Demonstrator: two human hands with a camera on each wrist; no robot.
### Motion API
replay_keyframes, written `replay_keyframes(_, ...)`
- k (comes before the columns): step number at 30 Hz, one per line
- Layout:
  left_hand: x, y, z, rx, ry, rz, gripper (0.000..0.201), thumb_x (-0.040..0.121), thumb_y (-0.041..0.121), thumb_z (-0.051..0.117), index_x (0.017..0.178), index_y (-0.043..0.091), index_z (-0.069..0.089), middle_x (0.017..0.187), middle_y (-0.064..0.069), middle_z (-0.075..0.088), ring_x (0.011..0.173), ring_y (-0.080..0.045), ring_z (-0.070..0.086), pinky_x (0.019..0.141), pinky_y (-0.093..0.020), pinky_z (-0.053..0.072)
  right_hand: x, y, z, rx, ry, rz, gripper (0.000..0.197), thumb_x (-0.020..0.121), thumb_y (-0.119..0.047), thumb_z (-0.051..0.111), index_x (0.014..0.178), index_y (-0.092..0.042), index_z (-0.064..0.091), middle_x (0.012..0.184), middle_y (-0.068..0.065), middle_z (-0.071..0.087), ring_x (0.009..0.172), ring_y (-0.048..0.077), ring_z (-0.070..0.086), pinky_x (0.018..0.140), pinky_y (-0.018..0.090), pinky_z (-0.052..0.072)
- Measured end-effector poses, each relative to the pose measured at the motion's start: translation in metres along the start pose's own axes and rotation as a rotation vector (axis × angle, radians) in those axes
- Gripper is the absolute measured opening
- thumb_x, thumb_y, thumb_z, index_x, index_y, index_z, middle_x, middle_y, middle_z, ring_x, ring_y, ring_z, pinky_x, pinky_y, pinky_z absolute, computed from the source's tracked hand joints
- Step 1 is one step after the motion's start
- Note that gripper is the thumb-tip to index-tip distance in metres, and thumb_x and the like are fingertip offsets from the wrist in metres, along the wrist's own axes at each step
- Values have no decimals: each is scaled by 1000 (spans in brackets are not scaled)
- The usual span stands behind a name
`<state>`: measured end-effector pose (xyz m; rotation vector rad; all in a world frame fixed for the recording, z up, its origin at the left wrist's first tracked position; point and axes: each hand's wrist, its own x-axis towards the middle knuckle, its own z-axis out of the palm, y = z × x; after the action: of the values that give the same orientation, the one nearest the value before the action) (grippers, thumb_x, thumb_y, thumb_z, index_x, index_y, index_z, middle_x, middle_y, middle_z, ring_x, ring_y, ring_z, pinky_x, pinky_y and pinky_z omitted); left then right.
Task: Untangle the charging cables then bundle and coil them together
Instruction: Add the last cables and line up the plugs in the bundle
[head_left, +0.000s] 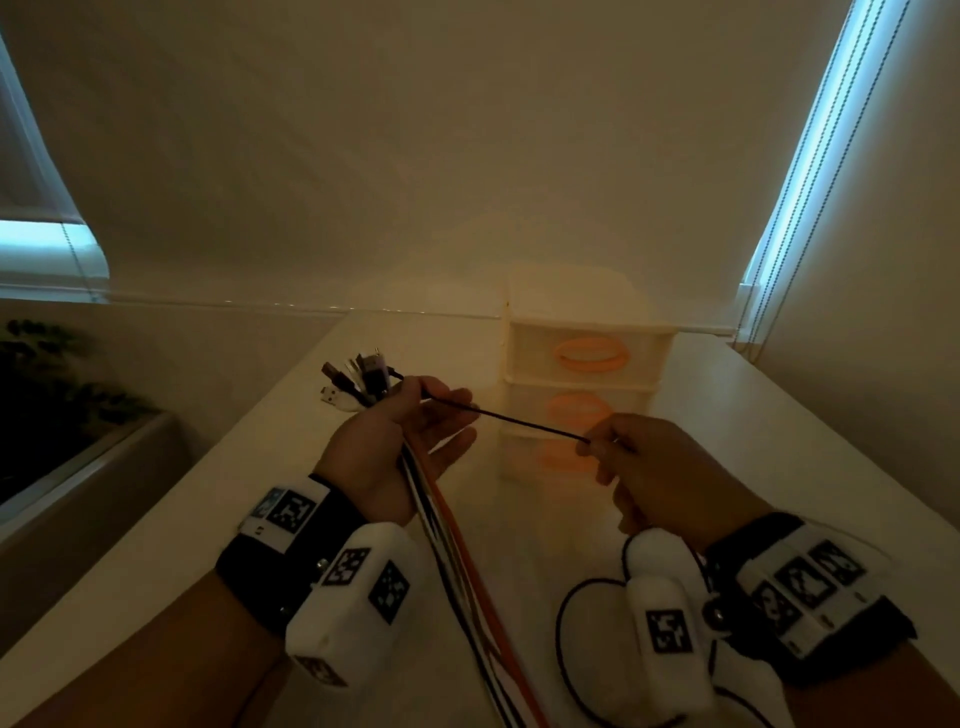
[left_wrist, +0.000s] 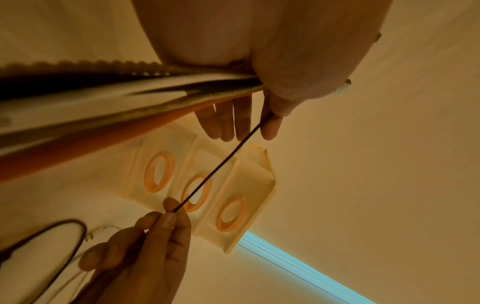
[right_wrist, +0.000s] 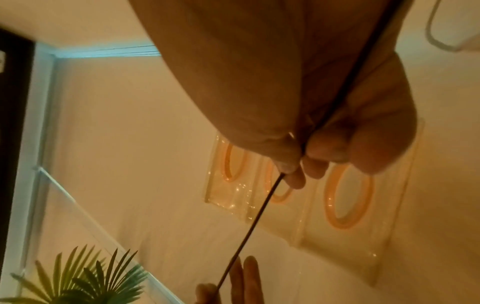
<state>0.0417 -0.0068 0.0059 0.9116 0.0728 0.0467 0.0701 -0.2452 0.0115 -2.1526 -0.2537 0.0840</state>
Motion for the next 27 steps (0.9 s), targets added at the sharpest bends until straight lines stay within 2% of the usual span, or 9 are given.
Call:
replay_keyframes(2,-1,0,2,-106,-55,-10,37,106,28,38,80,11,57,121,-18,68,120,-32,62,107,-49,43,6,-3,-9,-104,57,-5,19,100,-23,55,89,-15,68,79,5,63,54,16,51,50,28,44)
replay_keyframes(6,-4,2,8,-284,-125,13,36,107,27,34,78,12,50,124,-19,67,118,-32,64,109,-48,42,15,-6,-14,-303,191,-123,20,92,-38,64,82,-23,69,87,-4,66,84,16,62,79,33,51)
replay_keyframes(11,-11,17,9,-442,-134,34,31,102,21,43,74,11,53,80,-7,72,82,-22,74,77,-40,61,-1,-3,12,-250,-305,-96,23,97,-35,59,87,-26,77,81,-9,67,75,9,60,62,14,47)
replay_keyframes(15,-22,11,14,-90,-251,-197,22,91,22,48,71,13,50,61,-3,58,53,-19,62,58,-31,57,7,-4,-4,-321,-153,-66,26,99,-31,55,86,-18,74,80,-1,65,65,3,60,54,15,40)
replay_keyframes(17,-26,2,17,106,-353,-308,29,94,22,44,68,9,49,73,-15,68,65,-30,70,67,-41,61,10,-8,-3,-346,29,-179,26,97,-33,59,84,-15,73,81,2,68,70,9,62,57,18,42)
replay_keyframes(19,-24,-6,18,168,-412,-345,33,98,22,40,70,7,48,103,-31,69,96,-41,70,92,-53,55,5,-13,11,-213,230,-355,22,94,-30,64,82,-13,72,78,-2,69,72,5,62,58,12,42)
replay_keyframes(21,-19,-10,16,140,-370,-288,34,99,24,42,71,7,50,111,-30,66,105,-39,67,105,-52,46,-5,-21,27,-79,293,-510,14,92,-23,68,83,-14,72,74,-6,68,72,6,62,61,11,43)
replay_keyframes(24,-14,-8,14,10,-300,-183,32,99,30,43,76,10,53,102,-21,65,90,-31,65,91,-41,54,-16,-24,45,-87,74,-659,11,96,-17,64,98,-21,73,68,-15,63,69,2,62,65,11,44)
replay_keyframes(27,-11,-5,13,-188,-225,-111,35,104,31,39,78,12,51,122,-24,66,113,-33,66,92,-41,57,-16,-19,45,53,-243,-432,24,103,-21,51,121,-27,65,54,-7,57,50,4,52,52,14,39)
